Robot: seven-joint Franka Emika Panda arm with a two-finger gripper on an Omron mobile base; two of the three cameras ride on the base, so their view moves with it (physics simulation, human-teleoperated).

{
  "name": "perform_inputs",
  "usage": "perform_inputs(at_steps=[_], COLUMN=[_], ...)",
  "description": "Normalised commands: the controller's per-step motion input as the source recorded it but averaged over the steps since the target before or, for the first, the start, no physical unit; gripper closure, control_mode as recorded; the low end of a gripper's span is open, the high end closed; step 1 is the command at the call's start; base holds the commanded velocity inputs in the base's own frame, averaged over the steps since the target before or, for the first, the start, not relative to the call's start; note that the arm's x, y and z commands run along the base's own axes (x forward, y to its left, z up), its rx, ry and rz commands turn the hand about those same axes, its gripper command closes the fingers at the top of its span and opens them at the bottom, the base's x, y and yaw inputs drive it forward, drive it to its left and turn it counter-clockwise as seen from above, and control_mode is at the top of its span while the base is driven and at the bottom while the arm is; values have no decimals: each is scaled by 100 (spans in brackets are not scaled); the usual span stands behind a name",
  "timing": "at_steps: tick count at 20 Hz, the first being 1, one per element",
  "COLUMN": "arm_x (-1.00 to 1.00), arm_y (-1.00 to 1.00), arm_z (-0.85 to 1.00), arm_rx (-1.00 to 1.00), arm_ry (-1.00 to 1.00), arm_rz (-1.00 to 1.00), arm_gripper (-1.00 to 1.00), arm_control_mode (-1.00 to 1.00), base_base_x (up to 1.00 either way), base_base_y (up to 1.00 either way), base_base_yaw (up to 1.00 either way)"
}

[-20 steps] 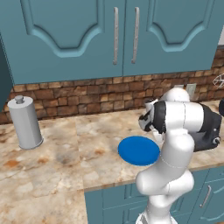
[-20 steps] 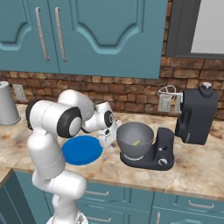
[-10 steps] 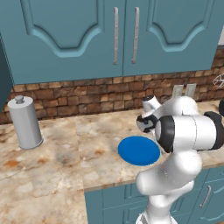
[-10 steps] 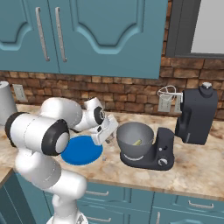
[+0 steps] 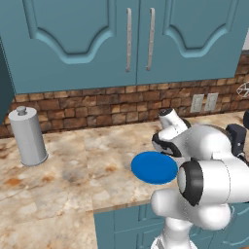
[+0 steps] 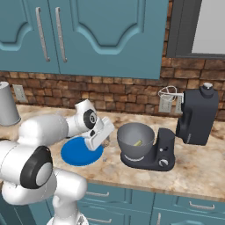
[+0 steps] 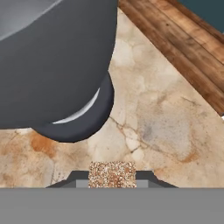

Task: Add butter and sugar cubes to the stand mixer bowl and then turn on the stand mixer to begin making frosting.

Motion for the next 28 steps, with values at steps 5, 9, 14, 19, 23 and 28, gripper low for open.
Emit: perform_inputs(at_steps=[5, 9, 14, 19, 23, 28], arm_x=[-33, -11, -2, 0, 6, 27], arm_y=[0, -9, -25, -40, -53, -48], arm_z=[63, 68, 57, 21, 0, 0], arm_rx=[-5, -5, -4, 0, 2, 5], arm_ry=[-4, -2, 0, 0, -1, -3], arm_rz=[-4, -4, -1, 1, 8, 15], arm_gripper=[100, 100, 100, 100, 100, 100], arm_control_mode=[-100, -100, -100, -100, -100, -100], base_base_x=[0, 0, 0, 0, 0, 0], base_base_y=[0, 0, 0, 0, 0, 0], base_base_yaw=[0, 0, 0, 0, 0, 0])
